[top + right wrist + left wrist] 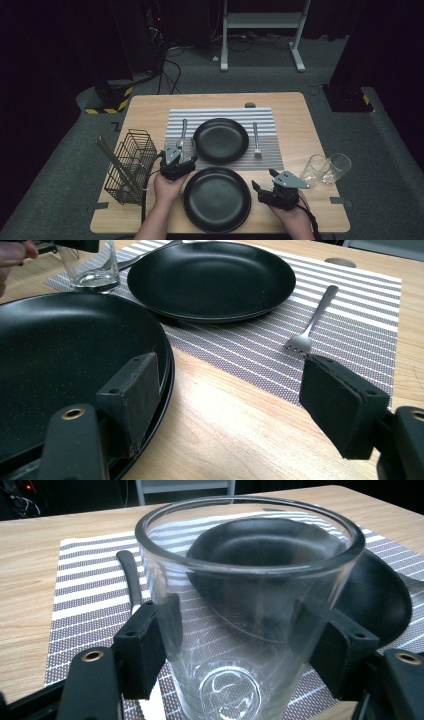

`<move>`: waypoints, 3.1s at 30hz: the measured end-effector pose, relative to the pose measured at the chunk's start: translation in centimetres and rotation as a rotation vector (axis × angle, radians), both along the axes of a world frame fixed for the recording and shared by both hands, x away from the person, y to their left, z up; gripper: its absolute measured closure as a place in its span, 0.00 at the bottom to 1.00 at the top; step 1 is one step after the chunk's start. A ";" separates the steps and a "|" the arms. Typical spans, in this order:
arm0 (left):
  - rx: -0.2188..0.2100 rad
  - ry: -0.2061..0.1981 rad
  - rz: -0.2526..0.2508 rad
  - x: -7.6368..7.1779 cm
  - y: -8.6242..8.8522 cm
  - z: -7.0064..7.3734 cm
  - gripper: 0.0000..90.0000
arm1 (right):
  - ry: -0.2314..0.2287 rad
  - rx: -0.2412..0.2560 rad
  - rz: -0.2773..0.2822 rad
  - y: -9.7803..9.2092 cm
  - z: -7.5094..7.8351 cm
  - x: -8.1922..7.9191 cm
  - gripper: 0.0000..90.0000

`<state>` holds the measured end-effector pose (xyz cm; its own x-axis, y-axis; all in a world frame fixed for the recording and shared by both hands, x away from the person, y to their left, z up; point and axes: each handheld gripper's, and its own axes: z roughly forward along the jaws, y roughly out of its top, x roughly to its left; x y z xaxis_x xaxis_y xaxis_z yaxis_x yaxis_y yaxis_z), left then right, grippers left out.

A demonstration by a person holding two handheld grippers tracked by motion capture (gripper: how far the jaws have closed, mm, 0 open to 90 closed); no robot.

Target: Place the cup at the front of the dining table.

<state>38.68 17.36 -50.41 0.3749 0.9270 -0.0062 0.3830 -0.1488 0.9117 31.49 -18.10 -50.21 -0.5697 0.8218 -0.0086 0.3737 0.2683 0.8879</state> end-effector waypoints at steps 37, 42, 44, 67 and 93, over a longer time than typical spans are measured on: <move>0.090 0.085 0.016 0.2 -0.3 -0.9 0.34 | 0.021 0.024 0.004 0.0 -0.2 -0.3 0.29; 0.078 0.077 0.034 0.6 -0.2 -1.0 0.35 | 0.021 0.023 0.004 0.2 -0.3 -0.2 0.29; 0.076 0.074 0.041 0.7 -0.1 -1.0 0.35 | 0.020 0.023 0.005 0.2 -0.3 -0.2 0.29; 0.104 0.083 0.051 -1.1 -0.2 -0.6 0.27 | 0.020 0.031 -0.008 -0.1 -0.3 0.3 0.30; 0.204 0.164 0.021 -8.3 2.1 -2.0 0.63 | 0.108 -0.096 -0.024 1.6 -2.9 2.0 0.62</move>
